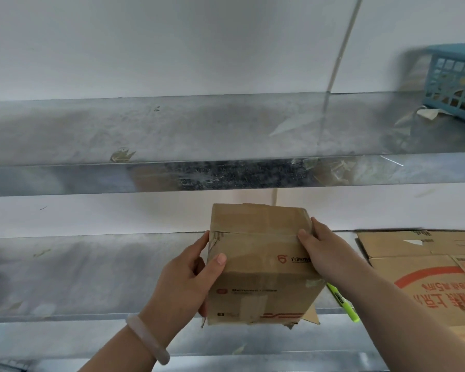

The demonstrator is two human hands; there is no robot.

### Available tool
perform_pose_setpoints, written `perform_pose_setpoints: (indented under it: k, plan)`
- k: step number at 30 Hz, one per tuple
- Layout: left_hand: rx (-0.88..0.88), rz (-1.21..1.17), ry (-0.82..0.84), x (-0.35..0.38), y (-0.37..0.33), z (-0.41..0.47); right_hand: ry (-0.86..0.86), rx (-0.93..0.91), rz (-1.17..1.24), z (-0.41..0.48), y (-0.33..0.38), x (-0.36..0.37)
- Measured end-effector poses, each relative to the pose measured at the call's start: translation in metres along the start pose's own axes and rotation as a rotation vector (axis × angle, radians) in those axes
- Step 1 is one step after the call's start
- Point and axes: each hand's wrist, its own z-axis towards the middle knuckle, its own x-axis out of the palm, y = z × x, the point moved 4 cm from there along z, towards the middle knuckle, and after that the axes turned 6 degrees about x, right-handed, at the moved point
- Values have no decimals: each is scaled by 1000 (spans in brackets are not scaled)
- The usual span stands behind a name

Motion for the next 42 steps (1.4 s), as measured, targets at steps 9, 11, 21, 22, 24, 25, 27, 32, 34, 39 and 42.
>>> perform_pose_setpoints:
  k: [9,11,21,22,24,25,27,32,34,39,42]
  plan:
    - [-82,-107,144,44,41,-4,-70,4,16,0,-32,3]
    - [-63,-6,91,40,45,-1,-79,-22,41,-1,-35,9]
    - [273,879,342,65,17,44,-99,-342,-736,8,-25,16]
    - [286,917,353,64,16,46,-101,-342,-775,10,-24,17]
    - [307,953,320,59,11,51,-137,-363,-833,11,-18,19]
    - [318,963,276,58,7,55,-157,-379,-854,12,-15,20]
    - [344,994,211,63,0,62,-170,-443,-874,11,-8,20]
    - [384,1065,381,85,9,69,-40,-527,-885,15,-4,28]
    - [371,1083,425,85,11,74,-26,-498,-909,18,-4,30]
    - [336,1004,308,81,12,71,-104,-385,-840,21,-9,29]
    - [169,922,239,73,18,68,-123,-288,-782,19,-12,28]
